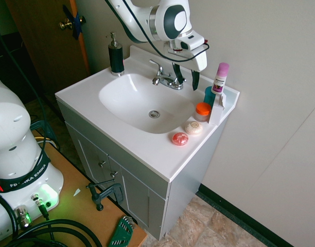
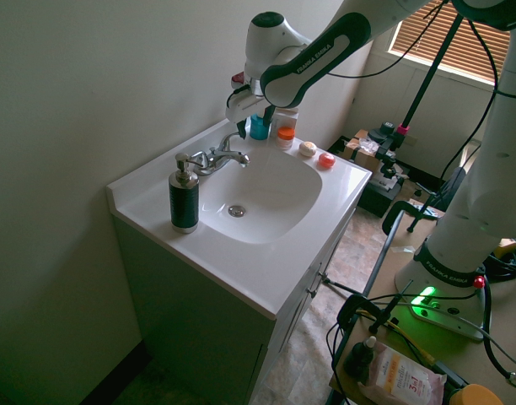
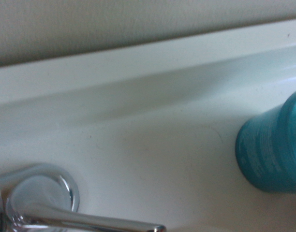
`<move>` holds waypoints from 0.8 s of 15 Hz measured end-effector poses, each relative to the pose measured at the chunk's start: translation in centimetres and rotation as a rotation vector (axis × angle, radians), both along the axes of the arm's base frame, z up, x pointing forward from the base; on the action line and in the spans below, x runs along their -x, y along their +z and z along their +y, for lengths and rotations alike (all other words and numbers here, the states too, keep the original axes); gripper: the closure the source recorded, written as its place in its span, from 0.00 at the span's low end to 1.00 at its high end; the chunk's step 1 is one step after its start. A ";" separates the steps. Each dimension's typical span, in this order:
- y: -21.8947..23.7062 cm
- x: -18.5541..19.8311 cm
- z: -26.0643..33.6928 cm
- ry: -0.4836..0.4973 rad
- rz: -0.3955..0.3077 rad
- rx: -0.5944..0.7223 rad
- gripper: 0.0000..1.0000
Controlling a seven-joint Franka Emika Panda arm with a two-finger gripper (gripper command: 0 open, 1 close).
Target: Turn off the cold water
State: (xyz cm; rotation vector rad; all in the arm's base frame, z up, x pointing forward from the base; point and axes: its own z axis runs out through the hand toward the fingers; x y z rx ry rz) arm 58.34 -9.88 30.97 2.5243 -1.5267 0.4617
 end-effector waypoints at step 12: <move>3.9 10.7 5.5 0.104 0.103 -0.165 0.00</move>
